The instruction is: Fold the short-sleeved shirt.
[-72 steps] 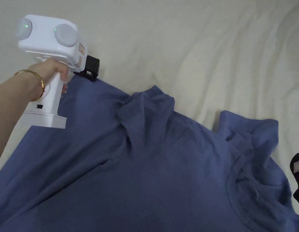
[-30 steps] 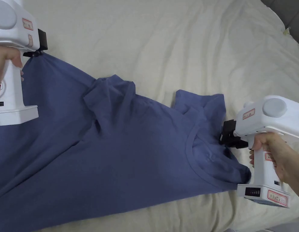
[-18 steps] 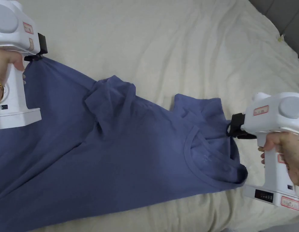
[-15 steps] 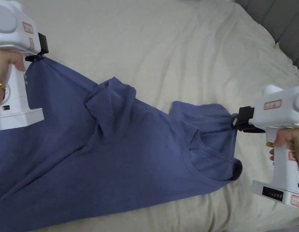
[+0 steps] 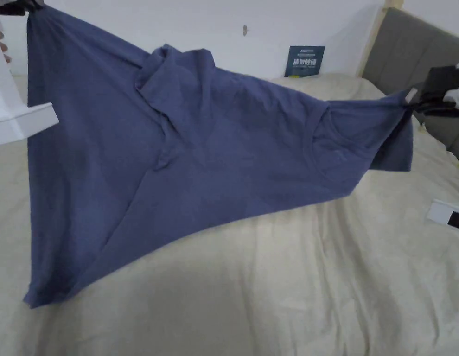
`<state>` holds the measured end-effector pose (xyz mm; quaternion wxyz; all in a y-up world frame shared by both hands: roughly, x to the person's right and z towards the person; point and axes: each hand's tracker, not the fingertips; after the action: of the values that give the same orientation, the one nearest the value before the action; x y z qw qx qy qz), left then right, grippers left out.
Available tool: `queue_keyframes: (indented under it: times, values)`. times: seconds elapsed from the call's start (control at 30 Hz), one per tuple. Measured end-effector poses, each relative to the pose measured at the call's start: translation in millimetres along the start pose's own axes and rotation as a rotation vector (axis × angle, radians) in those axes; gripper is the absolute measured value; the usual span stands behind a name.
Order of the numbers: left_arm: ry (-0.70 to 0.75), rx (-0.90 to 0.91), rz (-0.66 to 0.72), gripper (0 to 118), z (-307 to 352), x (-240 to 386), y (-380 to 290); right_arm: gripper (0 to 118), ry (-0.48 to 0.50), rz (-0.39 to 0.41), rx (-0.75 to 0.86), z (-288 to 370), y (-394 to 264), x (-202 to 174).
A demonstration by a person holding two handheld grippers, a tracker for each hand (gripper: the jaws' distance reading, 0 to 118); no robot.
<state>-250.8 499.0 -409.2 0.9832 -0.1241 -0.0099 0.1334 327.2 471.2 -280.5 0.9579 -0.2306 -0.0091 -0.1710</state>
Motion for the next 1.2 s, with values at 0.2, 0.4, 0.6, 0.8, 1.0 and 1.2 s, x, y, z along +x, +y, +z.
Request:
queue_keyframes:
  times: [0.2,0.4,0.6,0.8,1.0,1.2]
  values:
    - [0.039,0.224,0.01,2,121.2,-15.8,62.7,3,0.067,-0.002,0.182,52.2,58.5,-27.8]
    - [0.078,0.311,0.013,1,202.9,-39.5,87.1,3,0.135,0.002,0.267,89.2,91.0,-67.3]
    - [0.122,0.329,0.037,1,233.4,-62.3,89.9,3,0.173,0.059,0.29,105.1,97.1,-110.6]
    - [0.165,0.319,0.047,1,234.4,-80.9,89.2,3,0.203,0.088,0.283,106.7,94.2,-124.9]
    - [0.193,0.303,0.054,1,224.1,-81.7,90.0,3,0.199,0.096,0.279,99.5,87.5,-129.2]
    - [0.223,0.256,0.024,1,191.1,-71.5,93.2,3,0.149,0.09,0.257,77.4,107.0,-138.7]
